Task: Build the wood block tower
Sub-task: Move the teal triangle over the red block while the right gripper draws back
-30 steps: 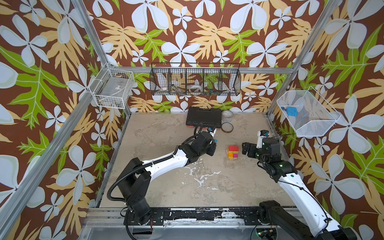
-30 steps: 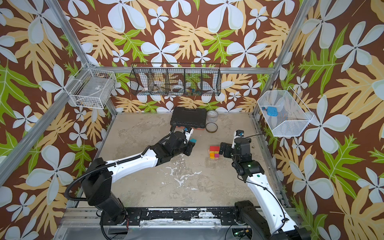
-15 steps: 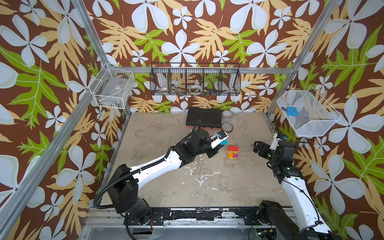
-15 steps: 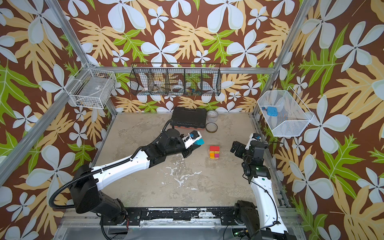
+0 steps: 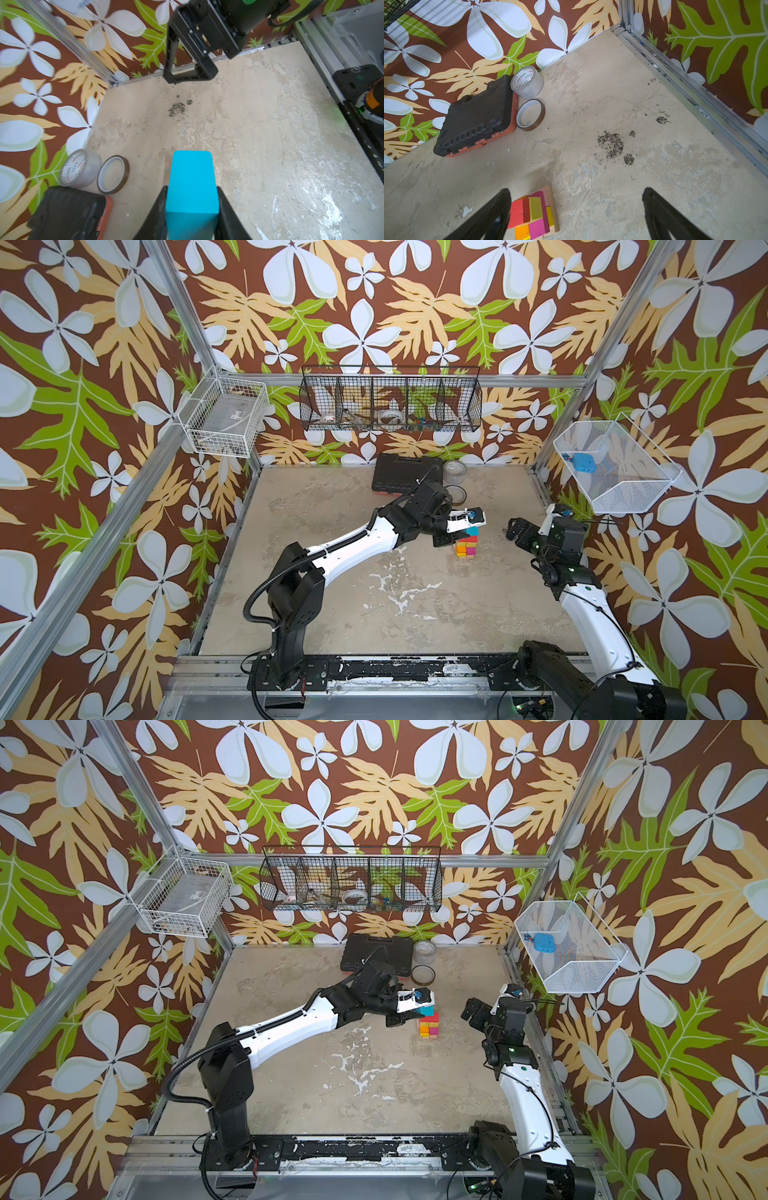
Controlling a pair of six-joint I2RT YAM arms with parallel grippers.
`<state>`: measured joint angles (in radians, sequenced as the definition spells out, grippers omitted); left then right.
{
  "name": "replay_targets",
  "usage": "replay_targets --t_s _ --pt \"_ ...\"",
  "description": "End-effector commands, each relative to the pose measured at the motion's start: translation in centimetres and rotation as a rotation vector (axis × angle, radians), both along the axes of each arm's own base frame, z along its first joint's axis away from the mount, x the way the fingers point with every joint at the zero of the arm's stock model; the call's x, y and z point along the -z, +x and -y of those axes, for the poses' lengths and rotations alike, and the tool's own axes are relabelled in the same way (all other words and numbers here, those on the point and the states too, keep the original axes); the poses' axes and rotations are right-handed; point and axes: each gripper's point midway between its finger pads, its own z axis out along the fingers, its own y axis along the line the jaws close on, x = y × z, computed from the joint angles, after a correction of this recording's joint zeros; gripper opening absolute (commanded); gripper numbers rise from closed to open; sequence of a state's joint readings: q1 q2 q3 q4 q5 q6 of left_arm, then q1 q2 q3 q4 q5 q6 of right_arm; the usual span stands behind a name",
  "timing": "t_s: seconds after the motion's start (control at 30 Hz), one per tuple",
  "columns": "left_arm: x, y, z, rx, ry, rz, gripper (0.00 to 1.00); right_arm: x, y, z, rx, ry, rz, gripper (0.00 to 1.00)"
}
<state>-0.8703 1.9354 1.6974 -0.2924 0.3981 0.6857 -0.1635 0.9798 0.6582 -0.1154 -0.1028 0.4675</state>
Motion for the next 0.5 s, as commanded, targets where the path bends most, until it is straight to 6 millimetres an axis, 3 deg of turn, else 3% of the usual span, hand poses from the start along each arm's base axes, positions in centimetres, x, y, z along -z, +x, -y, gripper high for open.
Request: replay_targets --t_s 0.0,0.47 --pt "1.7 -0.8 0.1 0.058 0.072 -0.060 0.00 -1.1 0.4 0.4 0.024 -0.004 0.052 0.98" --pt "7.1 1.7 2.9 0.053 0.209 -0.176 0.00 -0.7 1.0 0.4 0.018 -0.004 0.046 0.98"
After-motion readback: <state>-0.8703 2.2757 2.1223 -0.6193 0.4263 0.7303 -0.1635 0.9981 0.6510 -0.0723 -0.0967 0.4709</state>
